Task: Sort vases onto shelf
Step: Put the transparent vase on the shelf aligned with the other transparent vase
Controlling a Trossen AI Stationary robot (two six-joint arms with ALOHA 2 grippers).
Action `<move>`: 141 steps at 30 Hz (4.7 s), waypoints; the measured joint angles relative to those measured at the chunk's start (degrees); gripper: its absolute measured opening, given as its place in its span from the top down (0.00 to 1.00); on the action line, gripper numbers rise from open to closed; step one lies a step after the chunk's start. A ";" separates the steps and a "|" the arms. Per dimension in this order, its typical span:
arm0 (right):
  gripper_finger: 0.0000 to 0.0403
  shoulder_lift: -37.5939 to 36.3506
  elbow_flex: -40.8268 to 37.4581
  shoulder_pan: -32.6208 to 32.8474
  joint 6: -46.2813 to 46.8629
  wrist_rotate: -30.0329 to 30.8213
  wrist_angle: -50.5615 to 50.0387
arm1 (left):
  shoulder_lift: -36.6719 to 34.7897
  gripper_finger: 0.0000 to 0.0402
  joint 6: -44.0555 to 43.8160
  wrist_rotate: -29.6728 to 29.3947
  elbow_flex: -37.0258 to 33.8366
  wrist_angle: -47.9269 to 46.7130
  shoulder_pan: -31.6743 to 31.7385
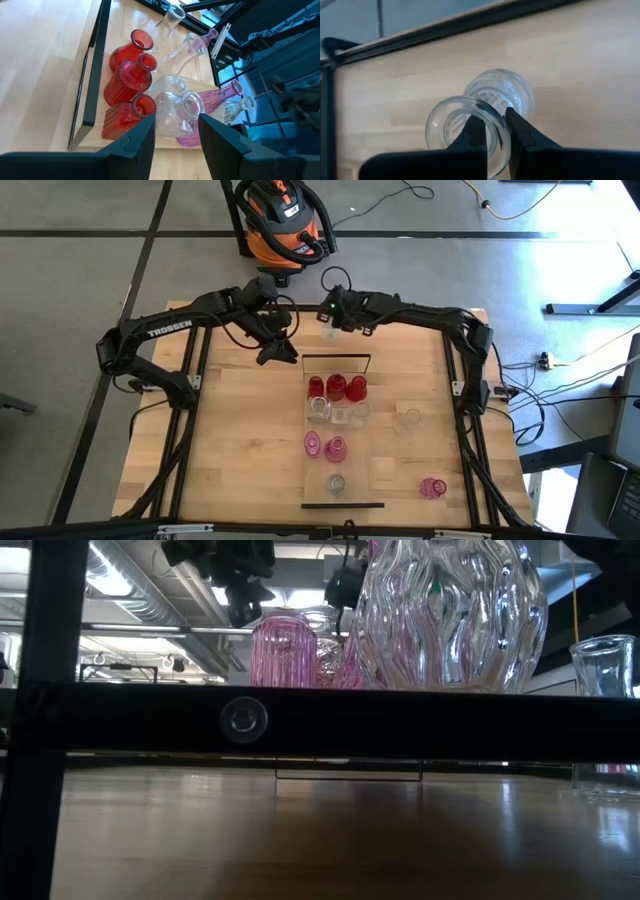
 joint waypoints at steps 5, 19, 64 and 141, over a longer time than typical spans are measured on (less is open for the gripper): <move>0.96 -3.21 1.85 1.42 -2.44 2.95 -2.70 | 0.00 0.64 0.04 -1.69 0.00 -0.10 0.00; 0.97 -10.10 9.39 6.35 -18.34 5.30 -8.43 | 0.00 0.64 -9.61 -3.97 0.00 -0.46 -0.06; 0.97 -31.42 9.63 21.87 -32.45 -15.94 -46.72 | 0.00 0.64 -17.86 -12.78 0.00 3.39 -6.69; 0.97 -6.82 2.63 53.65 -3.73 -17.62 -17.90 | -14.62 0.64 -22.56 -52.38 -0.02 -13.60 -46.45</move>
